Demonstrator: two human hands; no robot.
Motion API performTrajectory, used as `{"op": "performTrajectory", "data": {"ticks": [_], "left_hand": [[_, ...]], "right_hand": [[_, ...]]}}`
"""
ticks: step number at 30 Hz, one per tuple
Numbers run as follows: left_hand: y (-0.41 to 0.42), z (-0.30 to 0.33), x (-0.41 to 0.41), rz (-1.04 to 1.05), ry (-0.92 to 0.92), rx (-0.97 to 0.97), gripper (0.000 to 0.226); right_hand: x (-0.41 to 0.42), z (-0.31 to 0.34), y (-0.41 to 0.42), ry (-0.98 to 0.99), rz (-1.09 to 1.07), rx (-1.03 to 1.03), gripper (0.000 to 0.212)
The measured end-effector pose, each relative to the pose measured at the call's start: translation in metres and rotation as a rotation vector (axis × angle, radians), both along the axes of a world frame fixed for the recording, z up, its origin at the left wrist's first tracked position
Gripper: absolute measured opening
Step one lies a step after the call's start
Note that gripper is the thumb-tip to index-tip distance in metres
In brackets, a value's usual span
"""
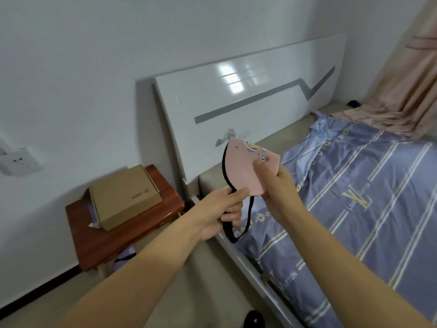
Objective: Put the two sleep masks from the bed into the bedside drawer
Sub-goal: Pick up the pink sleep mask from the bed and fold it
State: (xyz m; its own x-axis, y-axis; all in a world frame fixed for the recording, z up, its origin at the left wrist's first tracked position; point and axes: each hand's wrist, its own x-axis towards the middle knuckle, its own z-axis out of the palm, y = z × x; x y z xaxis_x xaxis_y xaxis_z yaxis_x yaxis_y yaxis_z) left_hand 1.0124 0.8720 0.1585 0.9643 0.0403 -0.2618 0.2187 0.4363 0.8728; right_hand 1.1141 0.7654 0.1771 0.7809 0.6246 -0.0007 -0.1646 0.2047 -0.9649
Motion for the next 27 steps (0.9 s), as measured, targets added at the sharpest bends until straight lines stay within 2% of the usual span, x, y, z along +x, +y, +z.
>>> {"op": "performTrajectory", "data": {"ticks": [3,5,6,7,9,11,12,13,15,16,17,18,19,21,22,23,25,26,27], "left_hand": [[-0.002,0.009,-0.027,-0.052,-0.051,-0.341,0.030],[-0.006,0.015,-0.041,-0.102,-0.094,-0.466,0.038],[-0.008,0.017,-0.047,-0.138,-0.086,-0.400,0.040],[-0.010,0.018,-0.051,-0.194,-0.058,-0.223,0.039],[-0.017,0.019,-0.051,-0.365,0.019,0.328,0.031],[-0.019,0.013,-0.042,-0.436,0.132,0.763,0.024],[-0.019,0.010,-0.038,-0.392,0.173,0.838,0.022],[-0.018,0.009,-0.034,-0.313,0.190,0.785,0.025],[-0.016,0.006,-0.024,-0.065,0.212,0.449,0.037],[-0.013,0.004,-0.017,0.106,0.210,0.396,0.038],[-0.012,0.003,-0.011,0.264,0.198,0.456,0.042],[-0.012,0.003,-0.008,0.372,0.166,0.598,0.050],[-0.012,0.004,-0.007,0.424,0.108,0.832,0.063],[-0.012,0.008,-0.006,0.368,-0.073,1.337,0.088],[-0.011,0.014,-0.002,0.312,-0.119,1.466,0.095],[-0.008,0.019,0.003,0.246,-0.125,1.531,0.095],[-0.003,0.030,0.005,0.071,-0.116,1.732,0.075],[-0.001,0.032,0.000,0.004,-0.178,1.788,0.060],[0.002,0.033,-0.008,-0.017,-0.294,1.758,0.049]], "right_hand": [[-0.016,0.002,0.000,0.191,-0.170,0.167,0.014],[-0.012,0.003,-0.005,0.248,-0.320,0.119,0.013],[-0.009,0.004,-0.009,0.214,-0.379,0.025,0.013],[-0.006,0.005,-0.013,0.119,-0.417,-0.101,0.013],[-0.004,0.007,-0.020,-0.167,-0.426,-0.309,0.012],[-0.007,0.009,-0.026,-0.364,-0.412,-0.364,0.009],[-0.009,0.010,-0.028,-0.407,-0.416,-0.362,0.009],[-0.011,0.010,-0.031,-0.425,-0.431,-0.346,0.010],[-0.012,0.009,-0.035,-0.384,-0.471,-0.277,0.012],[-0.011,0.008,-0.035,-0.340,-0.474,-0.246,0.013],[-0.010,0.008,-0.033,-0.289,-0.458,-0.231,0.014],[-0.008,0.007,-0.031,-0.229,-0.422,-0.224,0.014],[-0.005,0.007,-0.028,-0.140,-0.371,-0.217,0.014],[0.001,0.009,-0.022,0.106,-0.208,-0.241,0.015],[0.004,0.011,-0.022,0.209,-0.089,-0.285,0.014],[0.006,0.011,-0.023,0.264,0.062,-0.340,0.014],[0.012,0.011,-0.028,0.246,0.375,-0.430,0.011],[0.015,0.011,-0.030,0.230,0.495,-0.418,0.010],[0.019,0.010,-0.032,0.246,0.586,-0.367,0.009]]}}
